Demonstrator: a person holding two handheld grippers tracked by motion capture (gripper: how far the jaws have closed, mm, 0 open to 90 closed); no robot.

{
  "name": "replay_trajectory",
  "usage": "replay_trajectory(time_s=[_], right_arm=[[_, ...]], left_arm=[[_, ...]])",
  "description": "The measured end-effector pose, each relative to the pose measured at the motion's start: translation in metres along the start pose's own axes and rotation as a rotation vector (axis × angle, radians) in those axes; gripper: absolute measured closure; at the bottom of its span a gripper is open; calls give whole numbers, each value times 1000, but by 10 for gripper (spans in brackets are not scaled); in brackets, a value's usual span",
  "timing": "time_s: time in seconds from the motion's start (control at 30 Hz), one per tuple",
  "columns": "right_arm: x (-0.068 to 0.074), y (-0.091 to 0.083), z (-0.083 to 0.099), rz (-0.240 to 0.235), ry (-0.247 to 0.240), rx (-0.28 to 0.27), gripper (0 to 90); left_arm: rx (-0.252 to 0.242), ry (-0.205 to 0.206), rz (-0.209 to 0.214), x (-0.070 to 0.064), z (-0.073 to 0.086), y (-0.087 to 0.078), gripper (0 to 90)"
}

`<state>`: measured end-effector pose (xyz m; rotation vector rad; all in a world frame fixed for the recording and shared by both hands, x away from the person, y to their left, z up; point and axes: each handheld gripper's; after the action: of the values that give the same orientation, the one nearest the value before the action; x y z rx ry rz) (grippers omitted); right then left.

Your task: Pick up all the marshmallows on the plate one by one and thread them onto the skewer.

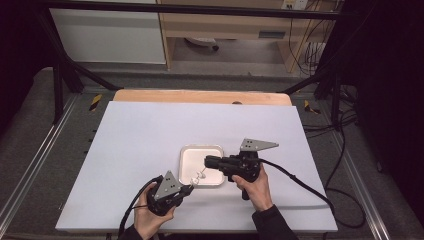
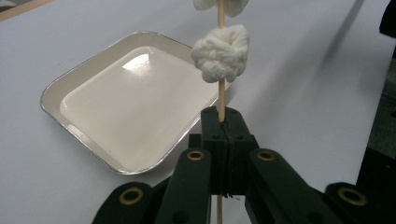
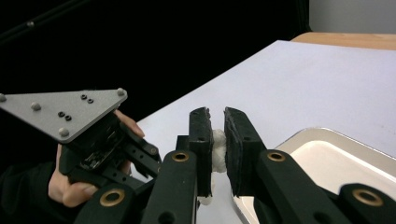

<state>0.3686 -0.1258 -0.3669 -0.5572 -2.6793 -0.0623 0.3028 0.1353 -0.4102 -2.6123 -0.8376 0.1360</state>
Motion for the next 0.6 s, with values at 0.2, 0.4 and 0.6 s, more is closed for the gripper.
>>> replay_trajectory(time_s=[0.2,0.4,0.6], right_arm=[[0,4,4,6,8,-20,823],[2,5,6,-9,17,-32,823],[3,6,9,-15,23,-31,823]], left_arm=[[-18,-8,-6,-1,1,-1,889],[-20,-12,-14,-1,0,-2,890],[-10,-14,-16,-2,1,0,890]])
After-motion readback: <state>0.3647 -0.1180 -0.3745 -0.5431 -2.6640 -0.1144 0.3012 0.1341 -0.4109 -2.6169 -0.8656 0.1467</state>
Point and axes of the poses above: each handheld gripper's, and its own axes: y roughly forward along the jaws, z roughly out of its underside, x roughly to its left, and after that the axes turned 11 degrees about -x, right-handed
